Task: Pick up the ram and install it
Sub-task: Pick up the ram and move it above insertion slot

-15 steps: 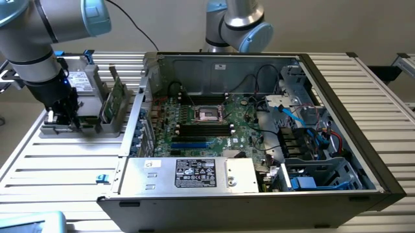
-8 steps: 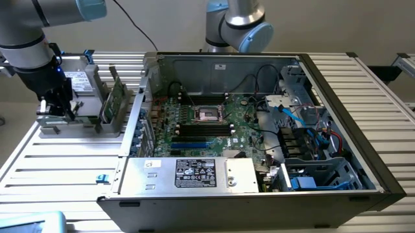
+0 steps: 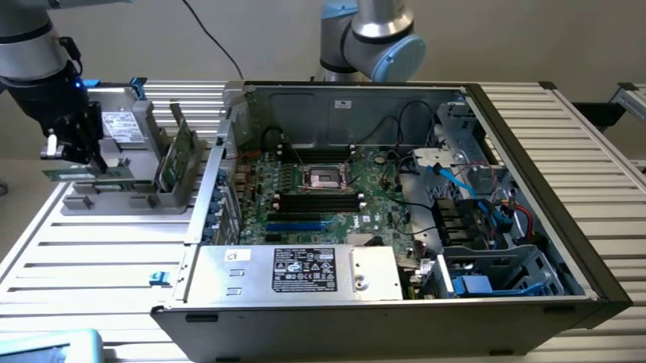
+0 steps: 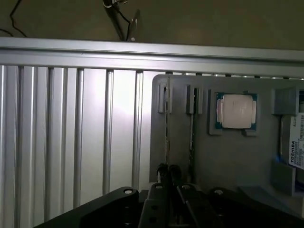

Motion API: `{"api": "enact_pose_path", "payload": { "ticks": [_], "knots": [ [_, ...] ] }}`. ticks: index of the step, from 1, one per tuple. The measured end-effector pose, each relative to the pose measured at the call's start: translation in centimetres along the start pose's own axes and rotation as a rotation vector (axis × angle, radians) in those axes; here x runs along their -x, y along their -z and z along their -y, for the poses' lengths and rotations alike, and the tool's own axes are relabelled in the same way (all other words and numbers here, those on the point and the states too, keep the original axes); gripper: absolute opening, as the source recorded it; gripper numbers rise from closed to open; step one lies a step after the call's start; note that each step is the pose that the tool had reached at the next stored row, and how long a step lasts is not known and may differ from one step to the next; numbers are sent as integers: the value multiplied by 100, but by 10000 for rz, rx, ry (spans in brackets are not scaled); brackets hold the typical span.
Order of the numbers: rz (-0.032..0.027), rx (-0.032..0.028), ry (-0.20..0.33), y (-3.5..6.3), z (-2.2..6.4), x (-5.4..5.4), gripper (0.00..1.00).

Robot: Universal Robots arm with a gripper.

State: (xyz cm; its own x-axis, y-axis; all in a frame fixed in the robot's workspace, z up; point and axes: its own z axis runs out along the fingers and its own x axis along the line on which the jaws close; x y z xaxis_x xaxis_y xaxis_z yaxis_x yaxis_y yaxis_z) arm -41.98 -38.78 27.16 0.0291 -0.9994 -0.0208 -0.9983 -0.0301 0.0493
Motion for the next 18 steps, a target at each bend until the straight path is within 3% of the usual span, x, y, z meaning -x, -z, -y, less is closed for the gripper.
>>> {"api": "enact_pose_path", "payload": {
  "ticks": [10,18],
  "knots": [
    [1,-2,0,455,3,3,13],
    [2,17,-1,827,216,0,13]
  ]
}}
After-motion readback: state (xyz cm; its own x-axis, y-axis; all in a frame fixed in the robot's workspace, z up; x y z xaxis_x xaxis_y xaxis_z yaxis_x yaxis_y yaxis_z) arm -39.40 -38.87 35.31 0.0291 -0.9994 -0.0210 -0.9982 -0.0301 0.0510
